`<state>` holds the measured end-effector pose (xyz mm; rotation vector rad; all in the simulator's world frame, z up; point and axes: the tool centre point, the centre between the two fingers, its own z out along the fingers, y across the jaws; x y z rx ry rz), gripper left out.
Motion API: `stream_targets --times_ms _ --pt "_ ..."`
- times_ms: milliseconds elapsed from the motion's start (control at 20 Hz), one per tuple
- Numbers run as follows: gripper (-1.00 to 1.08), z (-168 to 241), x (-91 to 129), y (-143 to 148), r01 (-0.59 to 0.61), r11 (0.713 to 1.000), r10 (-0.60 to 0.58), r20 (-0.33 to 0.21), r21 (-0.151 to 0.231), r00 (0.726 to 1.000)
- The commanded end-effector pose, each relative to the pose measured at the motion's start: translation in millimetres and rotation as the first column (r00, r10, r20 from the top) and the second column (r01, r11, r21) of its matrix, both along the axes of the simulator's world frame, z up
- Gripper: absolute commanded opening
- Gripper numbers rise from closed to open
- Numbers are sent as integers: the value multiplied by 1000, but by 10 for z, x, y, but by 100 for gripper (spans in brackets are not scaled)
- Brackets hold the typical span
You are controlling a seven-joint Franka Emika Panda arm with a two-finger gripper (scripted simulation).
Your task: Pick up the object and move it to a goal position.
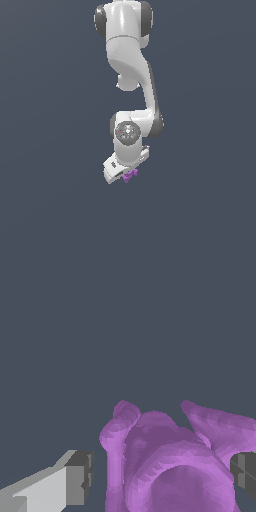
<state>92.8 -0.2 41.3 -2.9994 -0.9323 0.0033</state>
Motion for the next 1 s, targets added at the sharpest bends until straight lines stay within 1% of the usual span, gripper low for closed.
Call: stream_targets --times_ms 0,100,150,700,950 --pt "100 -18 14 0 0 1000 0 2 0 1000" --pt "100 -7 19 1 0 1000 0 2 0 1000" --pt "-100 -7 19 1 0 1000 0 2 0 1000" --pt "-100 -5 17 0 0 1000 0 2 0 1000" --pt "-100 67 -11 -22 0 1000 0 2 0 1000"
